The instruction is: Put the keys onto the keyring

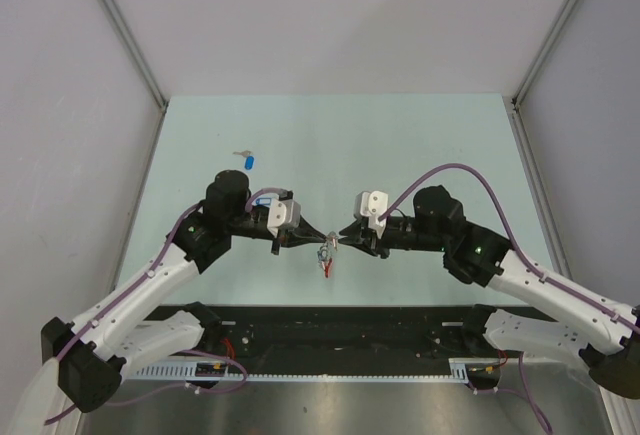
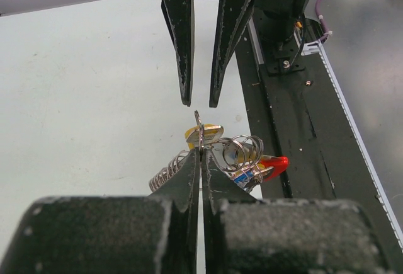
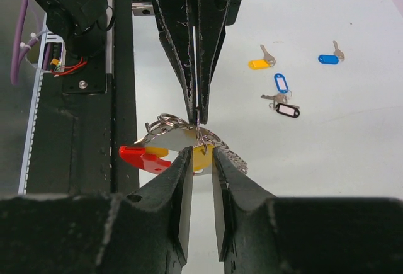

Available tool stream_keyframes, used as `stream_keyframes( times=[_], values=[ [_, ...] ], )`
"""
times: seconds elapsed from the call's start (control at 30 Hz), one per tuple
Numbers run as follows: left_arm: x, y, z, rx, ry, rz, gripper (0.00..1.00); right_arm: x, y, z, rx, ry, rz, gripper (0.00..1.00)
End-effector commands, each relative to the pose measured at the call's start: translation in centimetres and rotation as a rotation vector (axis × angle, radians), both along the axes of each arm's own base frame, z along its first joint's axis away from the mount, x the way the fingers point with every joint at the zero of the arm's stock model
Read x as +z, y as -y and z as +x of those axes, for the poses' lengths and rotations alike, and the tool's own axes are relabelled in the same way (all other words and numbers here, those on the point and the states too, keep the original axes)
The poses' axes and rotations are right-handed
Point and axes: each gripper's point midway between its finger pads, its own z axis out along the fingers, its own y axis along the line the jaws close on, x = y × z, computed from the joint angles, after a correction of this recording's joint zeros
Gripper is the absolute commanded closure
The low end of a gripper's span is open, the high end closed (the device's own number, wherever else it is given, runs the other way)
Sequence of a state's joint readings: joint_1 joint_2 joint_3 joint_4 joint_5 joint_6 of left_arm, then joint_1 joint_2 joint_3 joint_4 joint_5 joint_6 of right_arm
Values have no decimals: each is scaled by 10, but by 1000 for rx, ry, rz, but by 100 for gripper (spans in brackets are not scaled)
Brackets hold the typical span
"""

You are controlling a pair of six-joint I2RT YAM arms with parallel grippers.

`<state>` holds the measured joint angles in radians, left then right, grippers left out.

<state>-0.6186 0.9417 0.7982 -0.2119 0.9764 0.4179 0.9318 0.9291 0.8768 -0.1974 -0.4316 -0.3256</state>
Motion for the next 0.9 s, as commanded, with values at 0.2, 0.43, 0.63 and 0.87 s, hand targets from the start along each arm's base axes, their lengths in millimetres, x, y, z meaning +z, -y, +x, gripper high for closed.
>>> stream_keyframes(
  times=[0.2,0.43,0.63,0.87],
  values=[
    [17,0,-9,-54,44,-54,100,8,-8,0,35,12,39,83],
    [18,0,-10,-59,49,-58,100,7,-9,-3,55,8,37,88],
    [19,0,-11,-63,49,-61,100,7,-10,-2,56,6,38,89],
    [18,0,-14,-79,46,-61,100,10,-12,-6,73,12,49,100]
  ],
)
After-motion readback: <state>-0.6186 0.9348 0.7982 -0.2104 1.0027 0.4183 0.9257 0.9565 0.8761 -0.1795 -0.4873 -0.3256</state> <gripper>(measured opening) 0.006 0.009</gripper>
